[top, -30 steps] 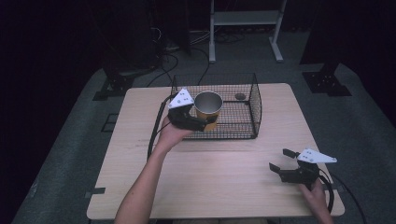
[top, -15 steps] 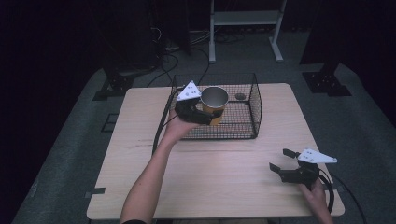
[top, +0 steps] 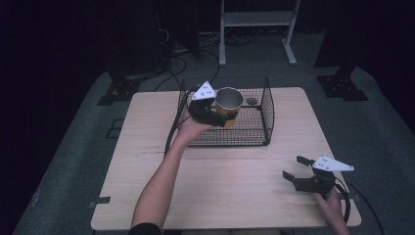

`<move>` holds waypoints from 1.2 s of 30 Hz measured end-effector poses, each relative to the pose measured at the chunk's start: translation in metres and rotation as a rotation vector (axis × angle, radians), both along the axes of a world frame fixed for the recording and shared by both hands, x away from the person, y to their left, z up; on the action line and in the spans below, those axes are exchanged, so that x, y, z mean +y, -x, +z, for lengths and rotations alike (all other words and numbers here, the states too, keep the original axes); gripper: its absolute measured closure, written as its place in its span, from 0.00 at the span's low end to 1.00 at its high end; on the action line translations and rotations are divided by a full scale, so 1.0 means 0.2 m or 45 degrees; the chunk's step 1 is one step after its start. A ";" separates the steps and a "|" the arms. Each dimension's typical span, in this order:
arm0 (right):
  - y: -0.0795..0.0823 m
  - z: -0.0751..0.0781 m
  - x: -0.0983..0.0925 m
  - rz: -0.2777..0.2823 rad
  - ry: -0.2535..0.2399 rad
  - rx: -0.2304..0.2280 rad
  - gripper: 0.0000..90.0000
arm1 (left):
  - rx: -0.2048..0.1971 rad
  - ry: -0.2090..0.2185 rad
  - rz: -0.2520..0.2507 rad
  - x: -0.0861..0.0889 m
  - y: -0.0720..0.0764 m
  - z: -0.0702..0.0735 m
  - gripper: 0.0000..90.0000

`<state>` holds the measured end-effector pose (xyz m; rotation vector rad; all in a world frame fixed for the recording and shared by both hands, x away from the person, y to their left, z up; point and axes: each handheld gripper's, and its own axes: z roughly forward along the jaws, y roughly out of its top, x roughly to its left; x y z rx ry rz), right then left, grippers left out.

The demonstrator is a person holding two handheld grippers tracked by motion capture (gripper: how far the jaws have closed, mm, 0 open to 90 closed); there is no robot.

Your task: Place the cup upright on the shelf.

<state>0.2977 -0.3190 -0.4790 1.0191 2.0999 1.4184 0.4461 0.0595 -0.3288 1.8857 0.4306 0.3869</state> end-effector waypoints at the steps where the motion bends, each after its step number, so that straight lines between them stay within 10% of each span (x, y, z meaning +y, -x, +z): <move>1: 0.00 0.00 0.00 0.003 0.002 -0.002 0.14 | 0.006 0.009 -0.002 0.00 -0.01 0.00 0.17; 36: 0.00 0.00 0.00 0.007 -0.015 -0.006 0.14 | 0.101 -0.021 0.011 -0.10 -0.33 -0.12 0.17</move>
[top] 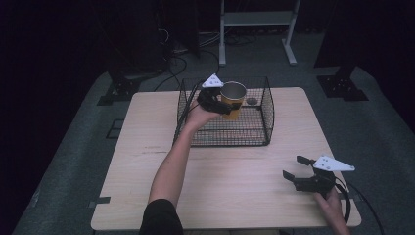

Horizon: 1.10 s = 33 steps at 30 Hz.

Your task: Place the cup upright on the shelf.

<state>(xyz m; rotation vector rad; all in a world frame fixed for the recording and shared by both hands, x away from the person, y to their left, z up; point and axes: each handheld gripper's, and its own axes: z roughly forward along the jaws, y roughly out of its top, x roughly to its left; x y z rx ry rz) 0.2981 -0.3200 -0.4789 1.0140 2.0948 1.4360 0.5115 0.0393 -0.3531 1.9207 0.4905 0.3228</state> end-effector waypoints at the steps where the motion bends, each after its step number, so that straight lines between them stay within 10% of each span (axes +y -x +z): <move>1: 0.00 0.00 0.00 0.003 0.002 -0.001 0.14 | 0.005 0.004 -0.004 0.00 -0.01 0.00 0.17; 33: 0.00 0.00 -0.01 0.016 -0.023 0.006 0.14 | 0.097 -0.085 -0.082 -0.08 -0.17 -0.18 0.17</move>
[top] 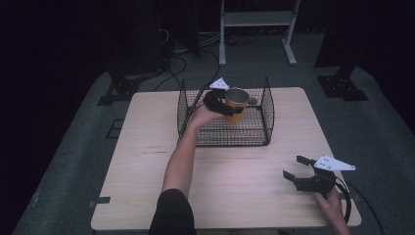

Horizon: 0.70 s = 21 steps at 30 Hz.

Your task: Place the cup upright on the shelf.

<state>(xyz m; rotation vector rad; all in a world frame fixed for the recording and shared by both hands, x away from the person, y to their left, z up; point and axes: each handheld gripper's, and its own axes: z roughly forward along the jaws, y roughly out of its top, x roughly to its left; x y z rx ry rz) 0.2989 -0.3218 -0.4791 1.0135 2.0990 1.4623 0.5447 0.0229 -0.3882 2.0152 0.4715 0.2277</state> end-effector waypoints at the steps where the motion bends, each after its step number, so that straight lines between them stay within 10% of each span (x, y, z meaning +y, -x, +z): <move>1: 0.00 0.00 0.00 0.001 -0.001 0.000 0.14 | 0.005 0.000 0.000 0.00 0.00 0.00 0.17; 21: 0.00 0.00 0.00 0.001 -0.005 0.003 0.14 | 0.078 -0.093 -0.024 -0.04 -0.04 -0.08 0.17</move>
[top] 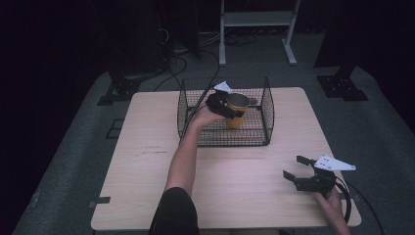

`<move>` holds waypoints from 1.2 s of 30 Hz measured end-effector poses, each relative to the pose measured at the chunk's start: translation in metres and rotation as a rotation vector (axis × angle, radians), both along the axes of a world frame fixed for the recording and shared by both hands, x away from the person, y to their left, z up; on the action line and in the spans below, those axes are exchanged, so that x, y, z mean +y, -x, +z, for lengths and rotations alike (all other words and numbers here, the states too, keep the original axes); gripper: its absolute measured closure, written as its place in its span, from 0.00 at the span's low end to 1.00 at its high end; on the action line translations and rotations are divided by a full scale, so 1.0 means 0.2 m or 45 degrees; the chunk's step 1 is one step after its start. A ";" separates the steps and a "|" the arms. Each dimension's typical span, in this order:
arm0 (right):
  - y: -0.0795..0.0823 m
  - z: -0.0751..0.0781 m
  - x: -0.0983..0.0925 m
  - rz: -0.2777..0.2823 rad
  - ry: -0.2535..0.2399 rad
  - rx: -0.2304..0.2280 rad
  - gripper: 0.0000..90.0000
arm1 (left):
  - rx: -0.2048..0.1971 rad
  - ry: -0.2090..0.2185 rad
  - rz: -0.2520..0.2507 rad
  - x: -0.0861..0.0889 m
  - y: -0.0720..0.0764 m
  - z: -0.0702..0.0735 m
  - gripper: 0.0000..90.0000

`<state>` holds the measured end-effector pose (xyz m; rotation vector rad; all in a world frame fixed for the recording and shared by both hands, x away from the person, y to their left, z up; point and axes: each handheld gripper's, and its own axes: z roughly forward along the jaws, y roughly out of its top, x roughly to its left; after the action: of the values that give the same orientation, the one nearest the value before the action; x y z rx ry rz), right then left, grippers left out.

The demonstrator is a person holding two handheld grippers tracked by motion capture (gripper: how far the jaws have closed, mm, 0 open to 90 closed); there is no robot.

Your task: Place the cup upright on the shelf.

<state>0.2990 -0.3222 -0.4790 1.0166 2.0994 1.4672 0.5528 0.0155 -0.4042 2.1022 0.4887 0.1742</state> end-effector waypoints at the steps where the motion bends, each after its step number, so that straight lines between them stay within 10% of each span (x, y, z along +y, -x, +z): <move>1: 0.00 0.00 0.00 0.000 0.000 0.000 0.14 | -0.003 -0.005 -0.002 0.00 0.00 0.00 0.17; 36: 0.00 0.00 0.00 0.006 0.004 -0.005 0.14 | 0.007 -0.120 -0.051 -0.02 -0.01 -0.05 0.15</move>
<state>0.2990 -0.3220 -0.4790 1.0074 2.1024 1.4662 0.5545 0.0112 -0.4150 2.2030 0.4490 0.1716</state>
